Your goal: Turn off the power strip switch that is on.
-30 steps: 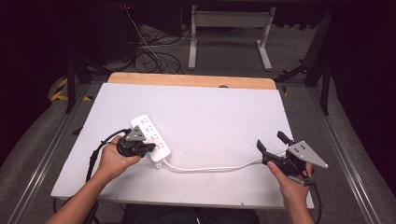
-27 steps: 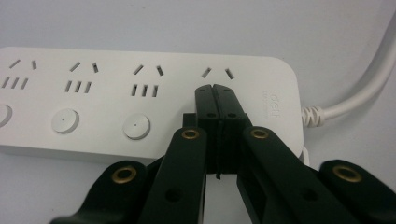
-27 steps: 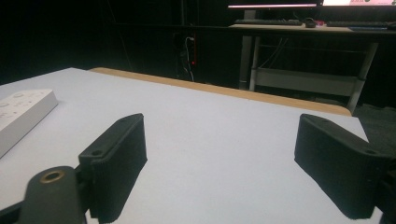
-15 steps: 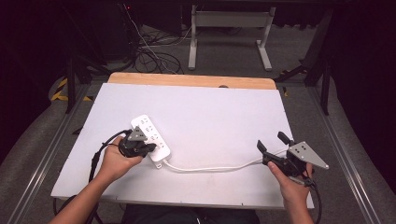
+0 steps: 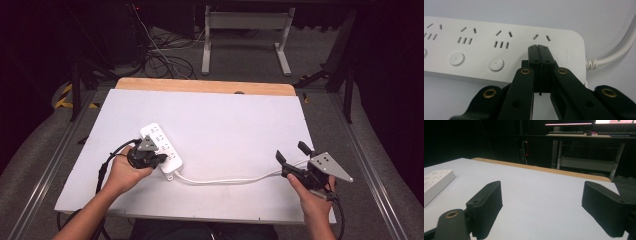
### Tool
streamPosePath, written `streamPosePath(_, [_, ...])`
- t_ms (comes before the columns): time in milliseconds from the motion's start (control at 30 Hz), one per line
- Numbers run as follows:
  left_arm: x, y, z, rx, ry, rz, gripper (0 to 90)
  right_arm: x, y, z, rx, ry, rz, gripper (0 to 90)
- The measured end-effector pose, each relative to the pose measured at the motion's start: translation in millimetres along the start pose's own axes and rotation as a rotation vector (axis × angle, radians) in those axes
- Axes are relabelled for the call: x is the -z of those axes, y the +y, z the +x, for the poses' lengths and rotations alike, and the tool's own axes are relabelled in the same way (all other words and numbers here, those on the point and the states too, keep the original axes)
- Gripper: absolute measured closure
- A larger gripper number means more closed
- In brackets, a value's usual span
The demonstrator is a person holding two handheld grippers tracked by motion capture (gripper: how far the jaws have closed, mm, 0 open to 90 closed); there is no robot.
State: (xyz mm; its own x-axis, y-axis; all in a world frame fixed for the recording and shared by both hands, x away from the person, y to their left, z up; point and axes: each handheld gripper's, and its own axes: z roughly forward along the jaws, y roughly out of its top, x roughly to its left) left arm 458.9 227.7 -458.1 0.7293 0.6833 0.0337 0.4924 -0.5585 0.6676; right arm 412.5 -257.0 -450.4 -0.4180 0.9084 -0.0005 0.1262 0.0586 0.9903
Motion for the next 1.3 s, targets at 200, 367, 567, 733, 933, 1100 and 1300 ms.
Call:
streamPosePath(200, [0.0,0.0,0.3,-0.002,-0.002,-0.001,90.0,-0.9,-0.2,0.4,0.006,0.003,0.004,16.5])
streamPosePath(367, [0.0,0.0,0.0,-0.007,0.001,-0.002,90.0,-0.7,-0.2,0.3,0.005,0.003,0.003,16.5])
streamPosePath(567, [0.1,-0.6,0.9,-0.001,-0.007,-0.005,90.0,-0.5,-0.1,0.0,0.005,0.001,0.001,16.6])
streamPosePath(733, [0.0,-1.4,1.5,0.008,-0.012,-0.017,90.0,-0.6,0.2,-0.3,0.005,0.002,0.0,16.6])
streamPosePath(933, [-0.1,-2.9,1.4,-0.017,0.005,-0.03,90.0,-0.8,0.5,-0.3,0.002,0.003,0.001,16.6])
streamPosePath(1100, [0.0,-2.7,-2.3,-0.044,0.027,-0.027,90.0,-0.7,0.7,-0.6,0.0,0.001,-0.003,16.6])
streamPosePath(1300, [1.9,-2.3,-3.9,-0.058,0.034,-0.038,90.0,-1.0,0.9,-1.0,0.003,0.004,-0.005,16.6])
